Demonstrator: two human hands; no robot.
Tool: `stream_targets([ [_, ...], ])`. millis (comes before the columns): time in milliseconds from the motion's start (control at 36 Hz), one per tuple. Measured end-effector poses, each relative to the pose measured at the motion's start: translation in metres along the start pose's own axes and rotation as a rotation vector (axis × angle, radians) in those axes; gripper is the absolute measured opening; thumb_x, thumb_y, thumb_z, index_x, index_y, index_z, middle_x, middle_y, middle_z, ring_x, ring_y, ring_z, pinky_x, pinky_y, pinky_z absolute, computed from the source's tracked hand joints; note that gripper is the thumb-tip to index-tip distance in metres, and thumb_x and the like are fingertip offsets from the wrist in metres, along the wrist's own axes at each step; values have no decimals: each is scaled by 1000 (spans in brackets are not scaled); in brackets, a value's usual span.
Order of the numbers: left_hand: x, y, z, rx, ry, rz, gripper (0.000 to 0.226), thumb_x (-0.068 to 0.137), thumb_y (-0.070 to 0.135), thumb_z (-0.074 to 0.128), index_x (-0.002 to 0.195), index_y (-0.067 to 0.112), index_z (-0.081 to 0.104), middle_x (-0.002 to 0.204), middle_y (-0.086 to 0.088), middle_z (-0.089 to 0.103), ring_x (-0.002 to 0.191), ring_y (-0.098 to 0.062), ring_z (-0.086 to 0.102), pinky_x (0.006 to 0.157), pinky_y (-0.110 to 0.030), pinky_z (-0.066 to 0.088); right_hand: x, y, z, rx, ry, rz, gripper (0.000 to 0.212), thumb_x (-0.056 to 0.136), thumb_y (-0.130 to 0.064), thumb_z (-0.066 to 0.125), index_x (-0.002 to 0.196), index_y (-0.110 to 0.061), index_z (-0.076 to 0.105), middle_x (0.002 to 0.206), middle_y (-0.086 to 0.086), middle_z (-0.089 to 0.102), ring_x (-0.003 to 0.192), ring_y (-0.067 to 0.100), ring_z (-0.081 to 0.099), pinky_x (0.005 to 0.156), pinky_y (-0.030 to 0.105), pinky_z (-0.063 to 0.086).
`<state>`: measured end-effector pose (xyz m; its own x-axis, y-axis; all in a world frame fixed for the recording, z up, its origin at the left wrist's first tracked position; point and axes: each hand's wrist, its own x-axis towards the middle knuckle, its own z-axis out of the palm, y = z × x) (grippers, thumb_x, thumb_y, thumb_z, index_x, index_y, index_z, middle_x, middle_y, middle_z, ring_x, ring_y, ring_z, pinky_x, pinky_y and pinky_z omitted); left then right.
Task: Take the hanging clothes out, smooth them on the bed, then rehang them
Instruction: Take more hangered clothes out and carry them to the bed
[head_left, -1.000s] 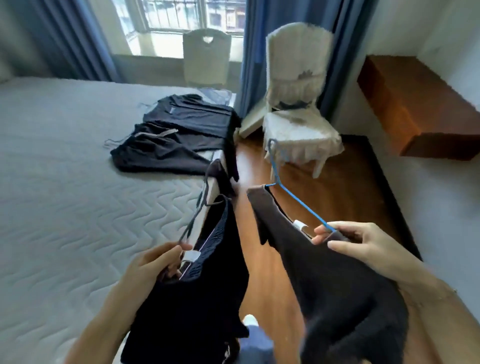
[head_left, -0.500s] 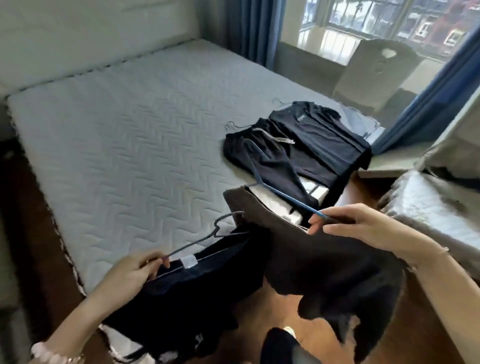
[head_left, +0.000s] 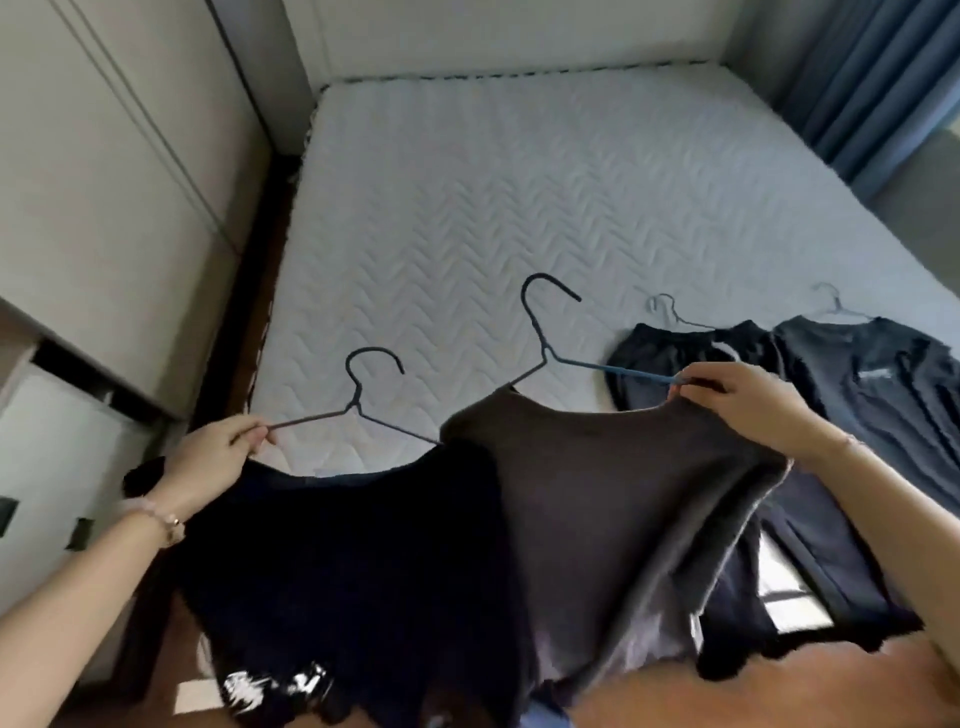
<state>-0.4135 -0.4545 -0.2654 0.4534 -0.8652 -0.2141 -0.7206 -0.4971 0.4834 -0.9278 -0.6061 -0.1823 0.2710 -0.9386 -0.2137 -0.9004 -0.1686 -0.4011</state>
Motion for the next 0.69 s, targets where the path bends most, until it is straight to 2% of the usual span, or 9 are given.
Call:
stream_targets([
  [111,50,6,7,45,45,-72,25,98,25,45,81,29,64,83,-1,67,82,-24,59,71,-31,40,67,11,5,-36,-18,4,15,91,-36,50,92,-46,61,102,-10,65,98,14,56,80,32,37],
  [194,100,4,15,70,63,-100,28,99,26,42,83,25,65,84,0,65,81,-22,57,63,-29,34,123,19,12,-73,-28,42,12,91,-39,49,94,-44,60,114,-4,66,106,22,57,86,35,40],
  [333,203,-4,33,59,152,-98,30,99,21,42,78,22,63,94,-13,69,77,-27,55,61,-30,34,217,23,32,-186,116,39,25,93,-40,44,107,-34,64,120,1,64,112,29,55,88,39,39],
  [389,238,0,40,109,221,-94,26,98,18,44,90,16,68,107,-17,68,91,-35,60,69,-33,41,253,24,50,-192,185,5,27,94,-35,44,113,-30,63,124,5,62,114,32,53,94,43,40],
  [417,253,4,44,167,236,-89,23,97,17,46,102,12,69,117,-18,64,103,-38,59,80,-37,45,270,26,62,-192,196,-13,30,95,-30,44,121,-30,59,131,6,58,121,32,49,102,46,37],
  [500,284,12,59,343,129,-110,43,94,25,54,134,14,49,140,-17,47,125,-37,47,103,-46,38,303,30,104,-232,87,66,59,93,-22,48,146,-33,24,155,0,23,144,24,15,114,56,11],
  [556,289,11,73,328,36,-123,47,91,28,55,134,11,46,139,-19,48,125,-37,47,107,-47,35,306,29,131,-265,-21,77,70,92,-24,51,150,-30,13,158,-3,14,146,22,5,114,57,7],
  [611,284,4,90,296,-58,-99,45,93,30,52,131,8,47,138,-20,48,125,-37,47,107,-47,37,301,28,158,-284,-110,27,71,92,-22,51,150,-27,12,158,-2,16,146,22,8,115,56,9],
  [694,263,-8,112,177,-193,-90,56,96,27,50,146,11,33,151,-15,35,137,-32,37,113,-40,32,288,30,190,-261,-168,-22,69,88,-19,54,148,-22,21,149,8,37,138,27,32,110,48,28],
])
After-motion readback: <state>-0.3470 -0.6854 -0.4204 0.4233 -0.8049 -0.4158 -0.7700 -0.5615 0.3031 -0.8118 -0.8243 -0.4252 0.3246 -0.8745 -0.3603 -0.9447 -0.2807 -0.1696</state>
